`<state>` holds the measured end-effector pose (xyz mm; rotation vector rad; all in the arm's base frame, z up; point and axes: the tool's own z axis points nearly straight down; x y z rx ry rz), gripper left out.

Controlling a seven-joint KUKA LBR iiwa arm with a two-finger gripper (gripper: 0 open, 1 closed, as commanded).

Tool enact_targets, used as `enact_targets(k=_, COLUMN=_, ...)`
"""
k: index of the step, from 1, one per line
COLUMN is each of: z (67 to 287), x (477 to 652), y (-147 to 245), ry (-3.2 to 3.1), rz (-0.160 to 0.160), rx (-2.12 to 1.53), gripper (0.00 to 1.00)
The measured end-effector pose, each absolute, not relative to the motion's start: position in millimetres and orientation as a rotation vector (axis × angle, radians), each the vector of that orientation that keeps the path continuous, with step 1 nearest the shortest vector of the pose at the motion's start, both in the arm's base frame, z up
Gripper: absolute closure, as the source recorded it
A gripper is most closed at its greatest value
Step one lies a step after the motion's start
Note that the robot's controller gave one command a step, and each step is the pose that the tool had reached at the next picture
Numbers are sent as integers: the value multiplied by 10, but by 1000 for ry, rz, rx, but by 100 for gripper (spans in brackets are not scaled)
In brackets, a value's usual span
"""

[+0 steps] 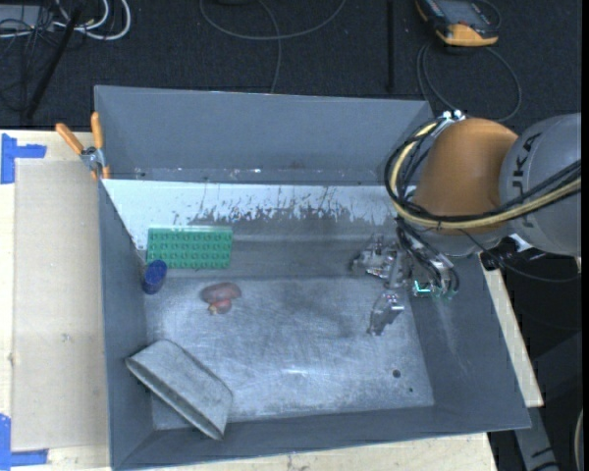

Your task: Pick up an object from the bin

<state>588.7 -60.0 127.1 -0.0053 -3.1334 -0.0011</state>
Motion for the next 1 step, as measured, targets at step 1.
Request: enact_targets(k=1, z=882, x=6168, y=294, ry=-3141, rz=-8, rx=6, gripper=0)
